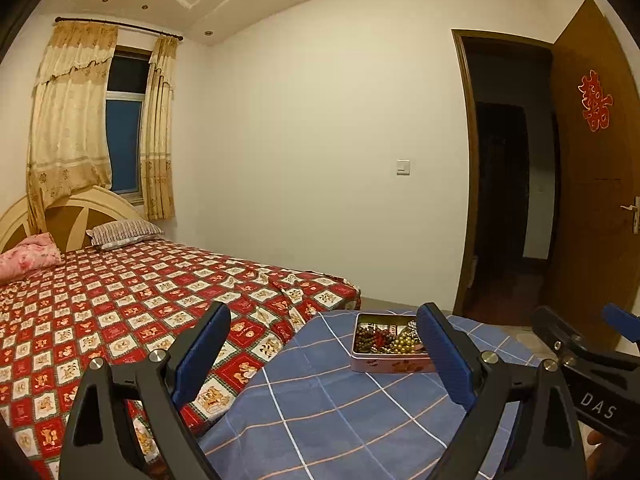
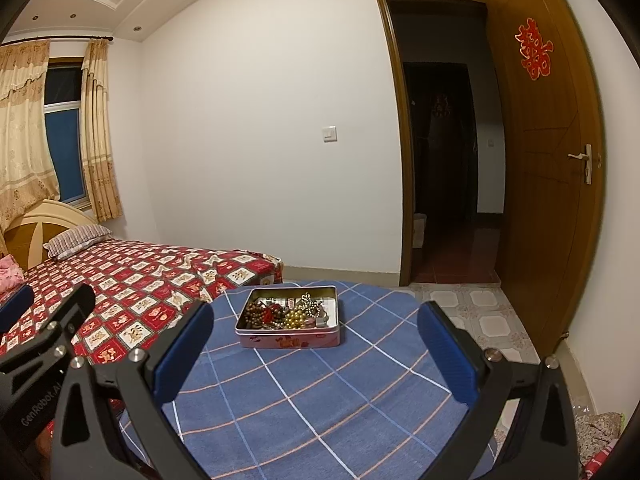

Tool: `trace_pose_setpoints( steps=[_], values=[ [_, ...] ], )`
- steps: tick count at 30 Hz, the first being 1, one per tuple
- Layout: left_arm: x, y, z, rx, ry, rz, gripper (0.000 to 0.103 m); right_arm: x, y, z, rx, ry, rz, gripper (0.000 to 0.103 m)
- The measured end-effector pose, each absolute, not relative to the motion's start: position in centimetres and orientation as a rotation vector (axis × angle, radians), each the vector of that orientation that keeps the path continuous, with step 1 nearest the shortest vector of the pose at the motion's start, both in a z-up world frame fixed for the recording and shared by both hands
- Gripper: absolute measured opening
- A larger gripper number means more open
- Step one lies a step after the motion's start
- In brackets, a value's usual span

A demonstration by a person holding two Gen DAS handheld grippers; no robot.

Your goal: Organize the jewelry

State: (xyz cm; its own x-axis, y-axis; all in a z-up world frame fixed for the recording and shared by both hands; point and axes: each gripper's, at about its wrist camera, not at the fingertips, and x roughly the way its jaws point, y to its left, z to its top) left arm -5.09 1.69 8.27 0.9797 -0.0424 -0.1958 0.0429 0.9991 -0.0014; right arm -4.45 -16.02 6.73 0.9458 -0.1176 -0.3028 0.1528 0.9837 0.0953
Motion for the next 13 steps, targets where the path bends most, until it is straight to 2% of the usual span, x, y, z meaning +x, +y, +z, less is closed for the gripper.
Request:
trace_pose_setpoints(
  steps=[13],
  values=[
    [-4.43,1.87,7.88,-0.029,0.234,-0.054,0.094,-4.48,-15.79,6.48,0.119,0.318,-0.138,0.103]
  ],
)
